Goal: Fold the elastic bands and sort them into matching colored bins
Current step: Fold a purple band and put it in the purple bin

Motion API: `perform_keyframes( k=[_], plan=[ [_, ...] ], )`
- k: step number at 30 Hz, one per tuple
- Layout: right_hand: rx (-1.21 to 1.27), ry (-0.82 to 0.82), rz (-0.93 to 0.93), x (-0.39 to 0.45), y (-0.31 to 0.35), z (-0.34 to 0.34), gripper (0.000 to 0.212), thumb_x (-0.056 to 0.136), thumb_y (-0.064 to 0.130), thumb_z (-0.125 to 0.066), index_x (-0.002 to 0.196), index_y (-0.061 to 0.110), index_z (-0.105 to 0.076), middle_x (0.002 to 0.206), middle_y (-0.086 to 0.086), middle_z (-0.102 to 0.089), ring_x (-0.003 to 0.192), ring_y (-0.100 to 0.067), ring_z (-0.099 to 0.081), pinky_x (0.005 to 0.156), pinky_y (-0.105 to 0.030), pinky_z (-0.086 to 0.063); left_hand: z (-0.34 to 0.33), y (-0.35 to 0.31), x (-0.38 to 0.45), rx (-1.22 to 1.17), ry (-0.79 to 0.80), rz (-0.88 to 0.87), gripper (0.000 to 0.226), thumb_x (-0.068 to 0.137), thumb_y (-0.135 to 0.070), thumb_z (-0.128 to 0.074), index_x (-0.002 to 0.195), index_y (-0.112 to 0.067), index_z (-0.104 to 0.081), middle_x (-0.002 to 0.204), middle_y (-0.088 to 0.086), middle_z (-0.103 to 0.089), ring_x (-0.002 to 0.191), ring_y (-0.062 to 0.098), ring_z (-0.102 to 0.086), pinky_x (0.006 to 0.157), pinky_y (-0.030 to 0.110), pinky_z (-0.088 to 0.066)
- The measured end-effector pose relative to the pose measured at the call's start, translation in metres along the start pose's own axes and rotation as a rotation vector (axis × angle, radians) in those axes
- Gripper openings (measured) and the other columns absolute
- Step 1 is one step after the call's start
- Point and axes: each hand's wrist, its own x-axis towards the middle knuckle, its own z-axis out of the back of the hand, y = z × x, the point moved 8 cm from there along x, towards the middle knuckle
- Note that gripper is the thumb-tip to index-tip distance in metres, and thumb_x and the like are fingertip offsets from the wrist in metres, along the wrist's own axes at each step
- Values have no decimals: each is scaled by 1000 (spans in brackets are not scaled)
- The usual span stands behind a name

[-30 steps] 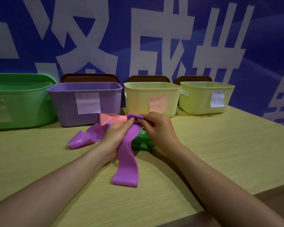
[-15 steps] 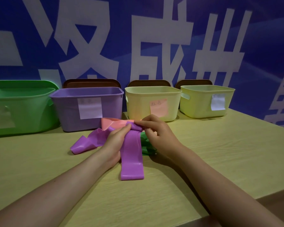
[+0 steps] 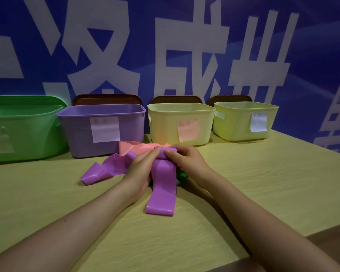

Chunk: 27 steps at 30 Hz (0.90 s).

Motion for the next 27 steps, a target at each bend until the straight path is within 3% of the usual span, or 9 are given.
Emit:
perform_keyframes(
  k=[3,6,10,15,19,22,24,27],
  plan=[
    [-12,12,-20,1,-4,-2,11,93,16,-60,89,18,-70,76,6,-68,65,4,-62,59,-12,-45,7,0,1,131,-60,-49,32,100,-17,-44,93,-19,-75,101,11,-73,102,28,-65,94,37,-49],
    [-65,9,-14,2,-3,-1,15,93,22,-61,96,13,-72,66,10,-65,57,3,-55,57,-12,-41,12,-4,2,285,-99,-80,27,101,-23,-45,94,-20,-71,98,10,-71,98,28,-65,95,42,-49],
    [-92,-3,-50,3,-8,1,35,93,33,-60,97,0,-71,78,-22,-64,57,-3,-54,57,-14,-44,13,-12,1,275,-103,-139,21,100,-19,-45,96,-15,-66,89,10,-70,87,25,-66,81,37,-52],
    [-130,-46,-74,4,-12,6,18,91,31,-63,89,16,-73,79,-1,-70,67,-3,-62,59,-17,-46,12,-4,2,419,-90,-120,17,100,-23,-45,97,-25,-61,102,6,-67,100,24,-62,93,42,-47],
    [-417,-96,11,8,-7,10,25,92,35,-61,80,15,-70,74,-5,-68,70,-18,-62,60,-34,-48,8,-2,2,378,-77,-80,21,100,-21,-44,108,-21,-63,106,3,-67,101,19,-61,91,33,-48],
    [-516,-126,64,7,-2,11,26,92,36,-59,75,18,-66,69,-2,-65,67,-19,-60,59,-34,-46,7,-5,0,414,-89,-107,20,101,-22,-43,107,-19,-61,100,-4,-64,98,14,-58,81,23,-46],
    [-497,-118,77,7,0,11,26,93,34,-59,75,17,-65,68,-1,-63,66,-17,-58,58,-32,-45,8,-7,1,472,-95,-139,19,101,-23,-44,104,-18,-62,101,1,-65,100,18,-59,87,32,-46],
    [-433,-110,94,5,4,9,25,94,31,-59,78,14,-67,62,4,-58,58,-7,-50,53,-17,-37,10,-14,0,506,-96,-179,20,101,-25,-44,106,-21,-62,102,1,-65,103,19,-58,96,36,-44]
  ],
)
